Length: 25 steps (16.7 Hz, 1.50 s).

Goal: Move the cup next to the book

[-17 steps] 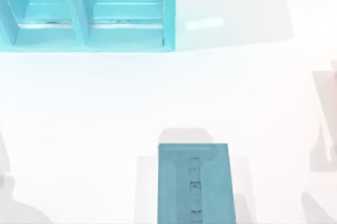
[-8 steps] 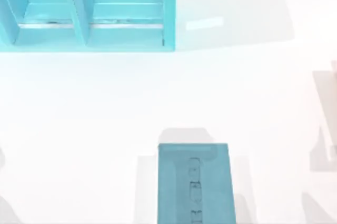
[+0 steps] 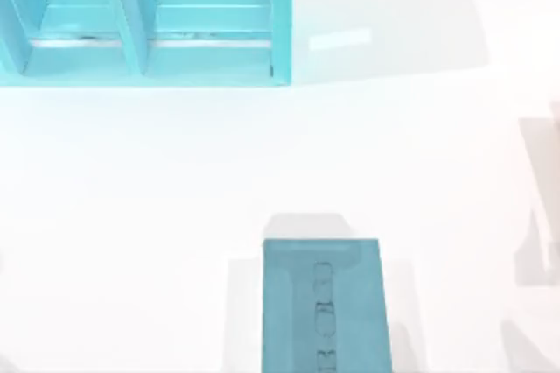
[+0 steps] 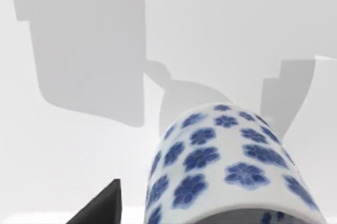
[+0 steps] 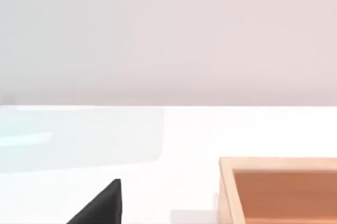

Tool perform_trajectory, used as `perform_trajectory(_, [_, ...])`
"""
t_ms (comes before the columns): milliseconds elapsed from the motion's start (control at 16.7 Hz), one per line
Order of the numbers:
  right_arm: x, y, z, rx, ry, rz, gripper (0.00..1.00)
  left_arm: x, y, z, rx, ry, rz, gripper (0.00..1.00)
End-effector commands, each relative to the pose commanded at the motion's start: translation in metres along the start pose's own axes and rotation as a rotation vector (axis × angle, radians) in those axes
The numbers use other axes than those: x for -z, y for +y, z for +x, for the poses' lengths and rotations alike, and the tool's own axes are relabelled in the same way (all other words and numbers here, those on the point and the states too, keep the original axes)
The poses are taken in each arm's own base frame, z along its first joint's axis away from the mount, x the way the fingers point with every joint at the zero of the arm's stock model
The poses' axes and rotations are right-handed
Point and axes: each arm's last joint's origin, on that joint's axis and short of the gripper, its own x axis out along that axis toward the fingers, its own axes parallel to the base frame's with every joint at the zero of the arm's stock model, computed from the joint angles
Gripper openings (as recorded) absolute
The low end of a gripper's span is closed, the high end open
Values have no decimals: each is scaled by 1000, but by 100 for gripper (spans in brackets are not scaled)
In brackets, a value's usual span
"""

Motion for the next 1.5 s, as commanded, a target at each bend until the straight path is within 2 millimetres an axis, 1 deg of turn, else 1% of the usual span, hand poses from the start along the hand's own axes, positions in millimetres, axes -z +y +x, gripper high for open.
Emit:
perform_trajectory(780, [0,0,0,0,0,0,100,0,0,0,0,0,0,2])
perform_trajectory(840, [0,0,0,0,0,0,100,0,0,0,0,0,0,0])
perform_trajectory(1320, [0,0,0,0,0,0,100,0,0,0,-1,0,3,0])
perform_trajectory(1380, [0,0,0,0,0,0,100,0,1,-1,-2,1,3,0])
perform_trajectory(1500, [0,0,0,0,0,0,100,1,1,-10,-2,3,4,0])
